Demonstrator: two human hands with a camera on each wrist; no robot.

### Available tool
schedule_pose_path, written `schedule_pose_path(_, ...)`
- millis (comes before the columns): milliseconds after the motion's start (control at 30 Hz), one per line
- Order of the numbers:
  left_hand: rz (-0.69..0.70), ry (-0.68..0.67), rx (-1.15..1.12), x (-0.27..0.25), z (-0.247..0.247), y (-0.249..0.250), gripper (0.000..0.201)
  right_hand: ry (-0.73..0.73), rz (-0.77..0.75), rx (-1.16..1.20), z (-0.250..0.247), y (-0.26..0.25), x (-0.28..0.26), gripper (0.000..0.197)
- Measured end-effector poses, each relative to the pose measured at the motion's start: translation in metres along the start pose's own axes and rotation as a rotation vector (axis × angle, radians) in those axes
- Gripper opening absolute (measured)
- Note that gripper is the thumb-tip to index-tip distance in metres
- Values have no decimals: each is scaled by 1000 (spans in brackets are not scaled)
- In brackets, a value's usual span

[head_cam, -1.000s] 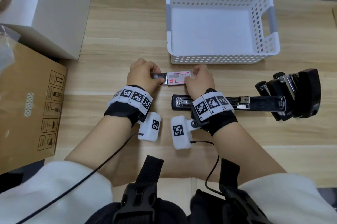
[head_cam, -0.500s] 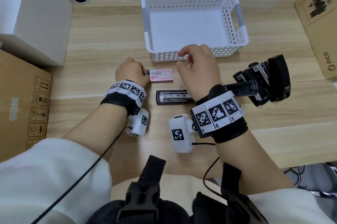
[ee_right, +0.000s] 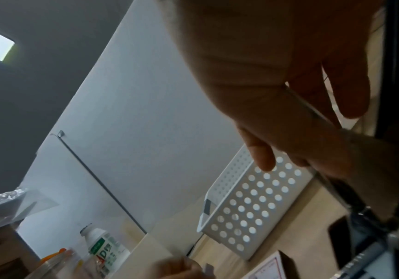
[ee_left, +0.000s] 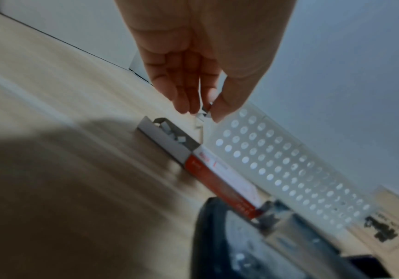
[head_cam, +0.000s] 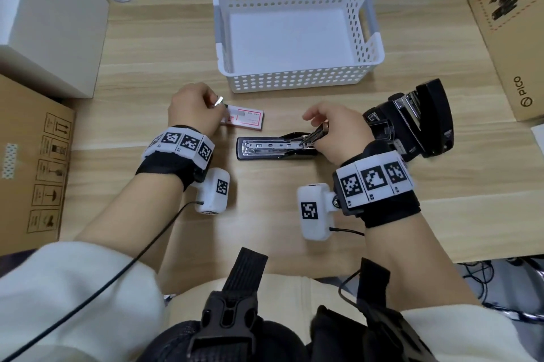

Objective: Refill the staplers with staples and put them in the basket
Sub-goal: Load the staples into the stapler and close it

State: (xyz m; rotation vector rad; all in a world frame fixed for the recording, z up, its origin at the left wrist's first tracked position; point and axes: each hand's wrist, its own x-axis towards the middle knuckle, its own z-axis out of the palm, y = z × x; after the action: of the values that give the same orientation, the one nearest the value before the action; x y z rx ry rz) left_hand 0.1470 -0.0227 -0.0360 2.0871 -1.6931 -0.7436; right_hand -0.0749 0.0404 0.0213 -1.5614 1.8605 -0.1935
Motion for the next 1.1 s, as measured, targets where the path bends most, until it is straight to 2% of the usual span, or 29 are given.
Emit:
schedule_pose_path(133, -30, 25, -100, -10, 2, 6, 7, -4, -44, 27, 3, 10, 3, 39)
schedule_pose_path(300, -92, 40, -114, -17, 5, 4, 8, 0, -108, 45, -3, 15, 5, 26)
schedule_pose_path(500, -127, 20, -57, -12, 4, -2, 7, 1, -159, 15, -7, 12, 10, 23)
schedule_pose_path(600, -121, -6, -23, -7, 3, -5, 12, -8, -163, 18, -6, 13, 11, 23)
schedule_pose_path(733, -144, -5, -108, -5, -1, -5, 15, 4, -160, 22, -5, 15, 12, 23)
schedule_pose_path(800, -161, -19, -191, -6, -2, -7, 17, 10, -158, 28, -4, 15, 12, 23)
schedule_pose_path(900, -204, -45, -444, -12, -2, -5, 17, 7, -159, 32, -3, 15, 10, 25)
schedule_pose_path(1033, -360, -71, -821, -27, 7, -1, 19, -24, -179, 19, -4, 15, 10, 24)
schedule_pose_path(1100, -400, -78, -923, -33, 14, -2, 16, -30, -177, 18, -4, 15, 11, 23)
